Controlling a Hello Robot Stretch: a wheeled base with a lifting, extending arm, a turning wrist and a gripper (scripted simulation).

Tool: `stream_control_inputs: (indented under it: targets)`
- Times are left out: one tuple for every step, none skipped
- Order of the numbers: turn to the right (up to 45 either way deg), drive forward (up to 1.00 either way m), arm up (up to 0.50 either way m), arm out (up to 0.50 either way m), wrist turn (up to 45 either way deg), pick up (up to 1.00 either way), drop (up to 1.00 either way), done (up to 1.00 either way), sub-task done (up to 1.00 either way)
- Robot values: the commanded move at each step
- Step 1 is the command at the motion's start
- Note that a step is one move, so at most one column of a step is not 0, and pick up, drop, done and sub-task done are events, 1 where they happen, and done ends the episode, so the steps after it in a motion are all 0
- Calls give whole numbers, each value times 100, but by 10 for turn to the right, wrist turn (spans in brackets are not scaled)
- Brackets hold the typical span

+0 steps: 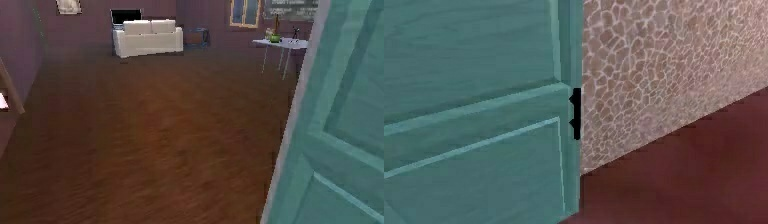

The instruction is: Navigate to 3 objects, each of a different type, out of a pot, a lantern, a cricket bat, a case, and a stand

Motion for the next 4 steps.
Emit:
stream_control_inputs:
  targets:
    - [0,75,0,0,0,0,0,0,0]
    - [-450,0,0,0,0,0,0,0,0]
    - [-120,0,0,0,0,0,0,0,0]
    - [0,100,0,0,0,0,0,0,0]
